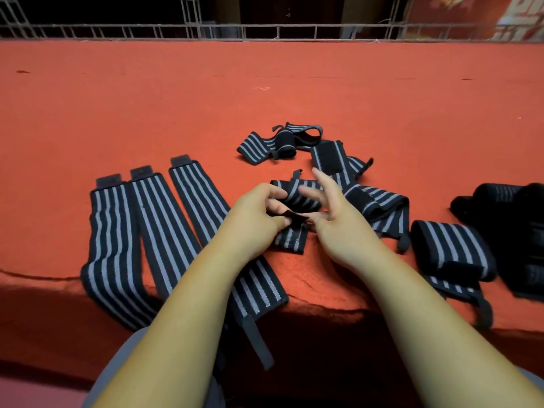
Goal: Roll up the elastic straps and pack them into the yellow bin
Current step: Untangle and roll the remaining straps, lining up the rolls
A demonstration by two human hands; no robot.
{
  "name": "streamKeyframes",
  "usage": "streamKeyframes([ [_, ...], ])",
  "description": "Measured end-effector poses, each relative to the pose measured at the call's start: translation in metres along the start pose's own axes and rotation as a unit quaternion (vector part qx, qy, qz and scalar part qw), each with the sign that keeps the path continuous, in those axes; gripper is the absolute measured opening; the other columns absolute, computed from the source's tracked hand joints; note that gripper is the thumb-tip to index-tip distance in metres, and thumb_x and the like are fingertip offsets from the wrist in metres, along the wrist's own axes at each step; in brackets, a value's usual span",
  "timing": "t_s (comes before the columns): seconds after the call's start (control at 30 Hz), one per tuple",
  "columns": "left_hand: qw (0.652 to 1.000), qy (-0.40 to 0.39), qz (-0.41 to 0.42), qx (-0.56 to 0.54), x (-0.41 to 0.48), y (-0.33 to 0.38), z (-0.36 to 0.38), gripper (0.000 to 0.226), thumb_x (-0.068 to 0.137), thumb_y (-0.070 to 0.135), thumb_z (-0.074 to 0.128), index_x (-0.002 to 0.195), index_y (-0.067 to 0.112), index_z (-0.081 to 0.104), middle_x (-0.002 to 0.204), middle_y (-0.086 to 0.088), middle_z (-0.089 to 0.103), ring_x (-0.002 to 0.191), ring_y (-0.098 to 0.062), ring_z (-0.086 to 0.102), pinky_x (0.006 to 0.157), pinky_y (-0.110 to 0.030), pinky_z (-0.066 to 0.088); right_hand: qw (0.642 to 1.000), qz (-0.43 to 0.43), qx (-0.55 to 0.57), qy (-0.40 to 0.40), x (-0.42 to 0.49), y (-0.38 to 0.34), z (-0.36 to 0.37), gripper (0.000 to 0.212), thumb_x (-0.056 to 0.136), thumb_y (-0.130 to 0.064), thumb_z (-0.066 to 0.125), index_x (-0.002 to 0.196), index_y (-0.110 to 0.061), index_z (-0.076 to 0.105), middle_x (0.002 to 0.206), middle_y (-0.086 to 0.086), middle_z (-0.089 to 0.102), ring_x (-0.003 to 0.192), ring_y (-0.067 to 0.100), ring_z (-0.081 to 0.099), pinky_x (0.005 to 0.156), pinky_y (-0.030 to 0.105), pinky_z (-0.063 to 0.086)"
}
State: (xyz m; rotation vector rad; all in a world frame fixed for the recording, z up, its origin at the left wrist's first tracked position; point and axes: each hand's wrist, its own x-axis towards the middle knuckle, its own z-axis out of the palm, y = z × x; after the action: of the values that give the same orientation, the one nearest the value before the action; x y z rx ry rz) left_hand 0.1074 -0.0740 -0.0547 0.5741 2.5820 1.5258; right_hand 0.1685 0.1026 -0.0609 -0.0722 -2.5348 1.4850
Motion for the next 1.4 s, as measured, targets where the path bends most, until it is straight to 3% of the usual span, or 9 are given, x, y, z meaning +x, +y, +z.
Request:
streamKeyframes([
  [0.2,0.996,0.031,0.045,-0.071,-0.013,0.008,-0.012,0.022,0.101,0.005,0.071,0.098,0.025,0.079,0.077,0.021,0.072,0.070,0.008,0.062,0.070,-0.011,0.046,0.995,-0.001,-0.051,-0.084,-0.002,0.000,-0.002,0.072,0.094,0.018,0.048,0.143,-0.035,0.058,0.133,-0.022,0.070,0.126,-0.013,0.061,0.120,0.020,0.041],
  [0.37,0.984,0.007,0.024,-0.178,-0.018,0.012,-0.018,0.019,0.107,0.008,0.063,0.102,0.023,0.073,0.097,0.001,0.080,0.088,-0.016,0.076,0.080,-0.033,0.058,0.994,-0.063,-0.054,-0.076,-0.005,-0.003,-0.002,0.036,0.106,-0.032,0.071,0.140,-0.044,0.070,0.129,-0.031,0.073,0.123,-0.016,0.061,0.106,0.009,0.042],
  [0.47,0.975,-0.015,0.047,-0.217,-0.019,0.012,-0.022,0.016,0.111,0.010,0.059,0.105,0.020,0.069,0.119,-0.009,0.081,0.109,-0.026,0.077,0.096,-0.038,0.058,0.997,-0.035,-0.074,-0.002,-0.001,-0.001,0.000,0.024,0.111,-0.034,0.061,0.125,-0.042,0.078,0.112,-0.026,0.078,0.105,-0.010,0.068,0.095,0.015,0.049],
  [0.67,0.971,0.005,0.068,-0.230,-0.023,0.023,-0.035,0.017,0.109,0.011,0.062,0.102,0.025,0.070,0.117,0.008,0.080,0.110,-0.011,0.072,0.087,-0.018,0.052,0.993,0.033,-0.002,0.109,0.000,-0.009,-0.004,0.028,0.102,-0.021,0.054,0.085,-0.024,0.076,0.079,-0.007,0.075,0.071,0.006,0.063,0.058,0.013,0.043],
  [0.83,0.956,0.030,0.018,-0.293,-0.025,0.024,-0.034,0.021,0.111,0.012,0.060,0.099,0.026,0.070,0.095,0.002,0.075,0.094,-0.018,0.075,0.098,-0.044,0.063,0.997,-0.021,0.033,0.066,-0.005,-0.016,-0.004,0.033,0.097,-0.007,0.057,0.108,-0.028,0.080,0.099,-0.016,0.079,0.090,0.002,0.071,0.080,0.018,0.052],
  [1.0,0.934,-0.020,0.033,-0.356,-0.028,0.027,-0.034,0.014,0.114,0.012,0.051,0.108,0.021,0.061,0.134,-0.024,0.070,0.112,-0.034,0.076,0.106,-0.050,0.060,0.986,-0.033,0.139,-0.086,-0.009,-0.016,0.001,0.067,0.103,-0.018,0.067,0.163,-0.036,0.044,0.132,-0.020,0.070,0.088,0.020,0.075,0.080,0.036,0.060],
  [1.17,0.924,-0.086,0.065,-0.366,-0.031,0.025,-0.037,0.009,0.115,0.019,0.047,0.108,0.020,0.054,0.144,-0.011,0.070,0.117,-0.041,0.073,0.108,-0.056,0.057,0.971,0.007,0.209,-0.118,-0.011,-0.020,-0.001,0.066,0.108,-0.033,0.063,0.166,-0.047,0.035,0.142,0.015,0.063,0.089,0.046,0.079,0.086,0.050,0.065],
  [1.3,0.924,-0.103,0.068,-0.363,-0.032,0.024,-0.039,0.019,0.115,0.029,0.046,0.107,0.018,0.059,0.147,-0.010,0.068,0.132,-0.046,0.065,0.115,-0.057,0.051,0.962,0.030,0.231,-0.141,-0.012,-0.022,-0.003,0.066,0.112,-0.021,0.057,0.164,-0.054,0.031,0.145,0.006,0.063,0.095,0.048,0.080,0.094,0.055,0.064],
  [1.4,0.930,-0.090,0.054,-0.352,-0.033,0.023,-0.039,0.027,0.107,0.039,0.065,0.124,0.019,0.067,0.148,-0.009,0.066,0.134,-0.035,0.067,0.114,-0.054,0.054,0.963,0.028,0.238,-0.125,-0.015,-0.029,-0.002,0.072,0.111,-0.021,0.060,0.167,-0.051,0.026,0.118,-0.021,0.076,0.093,0.042,0.081,0.091,0.049,0.067],
])
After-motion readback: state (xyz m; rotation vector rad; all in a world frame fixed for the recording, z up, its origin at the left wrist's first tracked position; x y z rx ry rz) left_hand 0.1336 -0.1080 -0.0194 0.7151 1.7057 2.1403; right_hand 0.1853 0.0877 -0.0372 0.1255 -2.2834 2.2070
